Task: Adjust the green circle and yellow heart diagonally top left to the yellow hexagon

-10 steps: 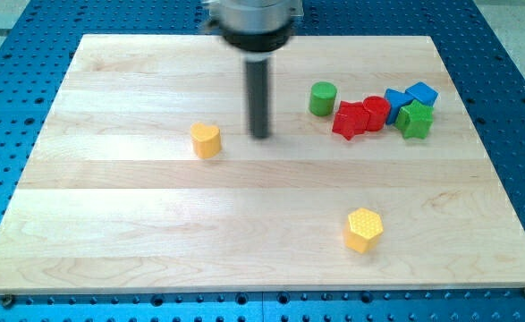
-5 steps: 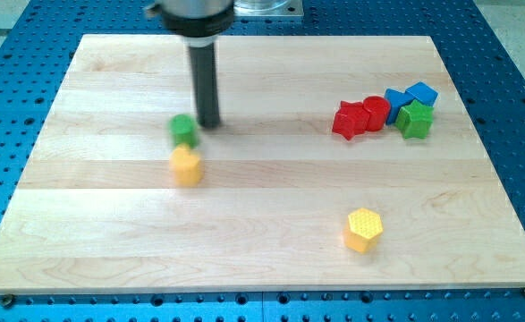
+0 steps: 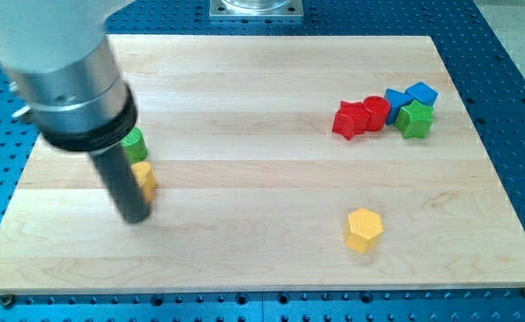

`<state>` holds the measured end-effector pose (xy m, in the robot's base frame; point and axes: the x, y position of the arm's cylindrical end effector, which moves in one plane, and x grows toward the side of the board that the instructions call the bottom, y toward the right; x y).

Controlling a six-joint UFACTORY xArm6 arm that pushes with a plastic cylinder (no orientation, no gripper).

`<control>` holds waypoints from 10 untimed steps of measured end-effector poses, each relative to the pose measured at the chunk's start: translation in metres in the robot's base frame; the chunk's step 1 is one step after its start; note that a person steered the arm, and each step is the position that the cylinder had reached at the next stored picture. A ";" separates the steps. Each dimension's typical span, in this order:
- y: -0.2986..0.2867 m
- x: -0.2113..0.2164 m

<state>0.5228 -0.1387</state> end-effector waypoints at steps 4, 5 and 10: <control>-0.030 -0.087; 0.004 -0.085; 0.243 -0.021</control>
